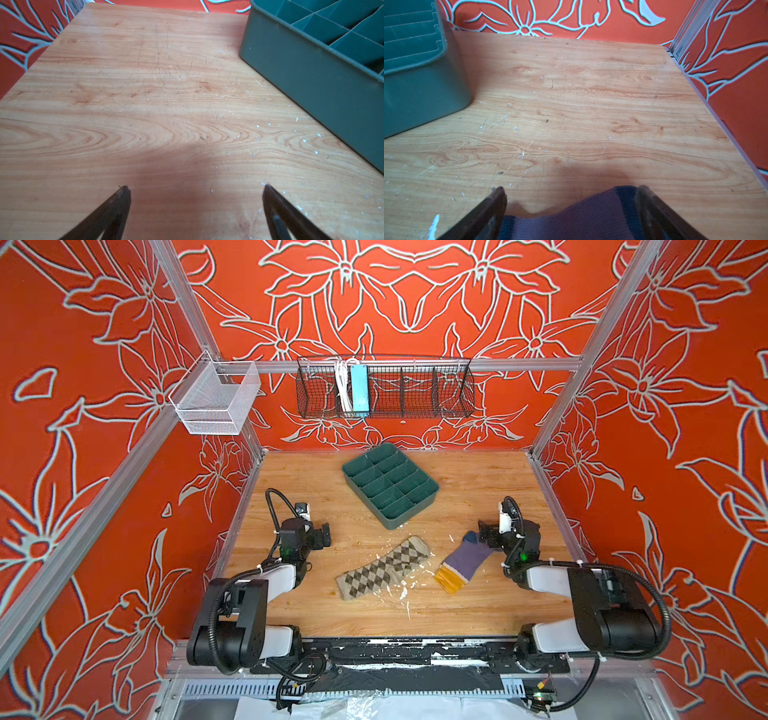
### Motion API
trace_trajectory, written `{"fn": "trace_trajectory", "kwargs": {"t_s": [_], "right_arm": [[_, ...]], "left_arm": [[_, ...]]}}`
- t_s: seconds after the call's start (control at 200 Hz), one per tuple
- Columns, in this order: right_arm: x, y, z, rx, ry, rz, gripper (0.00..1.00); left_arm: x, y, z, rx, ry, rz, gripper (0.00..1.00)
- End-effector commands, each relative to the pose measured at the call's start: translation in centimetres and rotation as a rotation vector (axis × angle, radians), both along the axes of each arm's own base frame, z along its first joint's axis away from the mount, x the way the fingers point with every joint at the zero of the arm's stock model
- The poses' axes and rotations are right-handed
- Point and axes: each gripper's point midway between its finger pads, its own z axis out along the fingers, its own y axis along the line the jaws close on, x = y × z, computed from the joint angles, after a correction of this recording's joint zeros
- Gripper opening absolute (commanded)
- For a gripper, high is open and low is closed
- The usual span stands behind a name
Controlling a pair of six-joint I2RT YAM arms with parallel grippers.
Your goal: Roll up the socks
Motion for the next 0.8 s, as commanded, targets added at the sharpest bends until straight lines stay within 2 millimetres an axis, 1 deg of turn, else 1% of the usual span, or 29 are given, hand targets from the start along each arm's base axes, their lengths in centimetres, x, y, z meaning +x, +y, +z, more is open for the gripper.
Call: {"fn": "trace_trajectory", "kwargs": {"t_s": [0.0, 0.711, 0.766, 0.796], "right_arm": [[0.18, 0.13, 0.71, 0.012, -0.026, 0.009, 0.98], [0.15, 0.13, 0.79, 0.012, -0.030, 0.009, 0.98], [0.07, -0.36, 1.16, 0.014, -0.041, -0.022, 0.98], [-0.09, -0.73, 1.61, 0.014, -0.053, -0.046, 0.98]], "left_arm": [[0.50, 0.09, 0.79, 0.008, -0.026, -0.006, 0.97], [0.51, 0.10, 0.81, 0.008, -0.026, -0.006, 0.97], [0.50, 0.30, 1.06, 0.007, -0.035, 0.008, 0.97], [0.45, 0.58, 1.60, 0.008, -0.038, 0.027, 0.97]]}}
